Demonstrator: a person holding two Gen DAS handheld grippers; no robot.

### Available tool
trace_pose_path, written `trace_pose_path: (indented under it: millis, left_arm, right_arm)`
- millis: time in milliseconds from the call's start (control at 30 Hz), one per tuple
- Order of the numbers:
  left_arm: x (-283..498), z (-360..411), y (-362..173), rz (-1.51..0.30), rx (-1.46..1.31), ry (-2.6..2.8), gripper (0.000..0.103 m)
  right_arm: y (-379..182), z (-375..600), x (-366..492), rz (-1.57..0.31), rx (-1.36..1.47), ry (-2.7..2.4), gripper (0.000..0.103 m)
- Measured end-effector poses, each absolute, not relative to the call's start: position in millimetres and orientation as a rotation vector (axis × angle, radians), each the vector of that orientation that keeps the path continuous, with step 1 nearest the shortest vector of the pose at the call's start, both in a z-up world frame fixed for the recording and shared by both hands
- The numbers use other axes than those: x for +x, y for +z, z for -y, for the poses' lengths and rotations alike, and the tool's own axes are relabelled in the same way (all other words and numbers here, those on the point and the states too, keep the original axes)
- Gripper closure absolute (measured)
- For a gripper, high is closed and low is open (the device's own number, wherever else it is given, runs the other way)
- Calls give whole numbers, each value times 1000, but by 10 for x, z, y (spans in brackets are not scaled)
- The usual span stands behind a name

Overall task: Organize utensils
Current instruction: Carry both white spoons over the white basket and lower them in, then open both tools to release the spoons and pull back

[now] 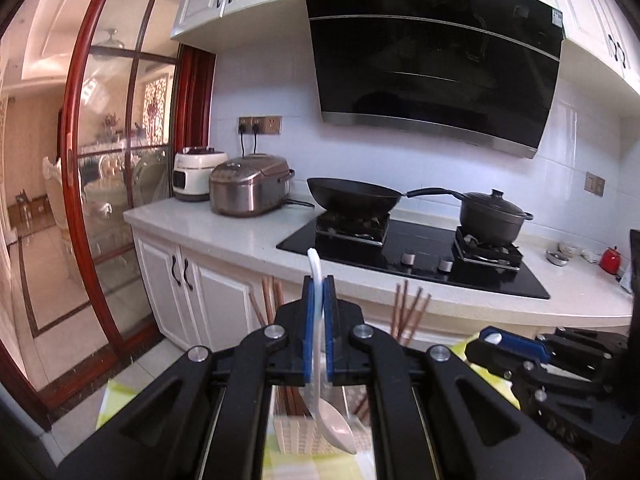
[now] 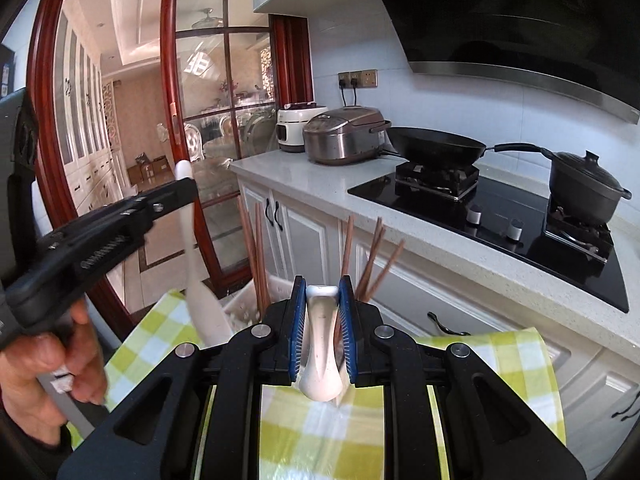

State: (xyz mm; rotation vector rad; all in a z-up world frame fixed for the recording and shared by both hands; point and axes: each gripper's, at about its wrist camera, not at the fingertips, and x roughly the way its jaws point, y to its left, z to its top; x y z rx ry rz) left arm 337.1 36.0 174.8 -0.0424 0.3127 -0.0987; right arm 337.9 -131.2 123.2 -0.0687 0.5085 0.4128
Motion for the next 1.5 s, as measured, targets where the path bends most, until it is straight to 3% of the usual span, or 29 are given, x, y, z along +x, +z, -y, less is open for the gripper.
trace_pose_path:
  millis: [800, 1500]
  left_arm:
    - [3976, -345, 1216, -335, 24, -64, 98]
    - [3660, -485, 1259, -318, -34, -86, 91]
  right_arm:
    - [978, 1052, 3798, -538, -33, 390, 86]
    - [891, 1109, 3811, -549, -25, 404, 85]
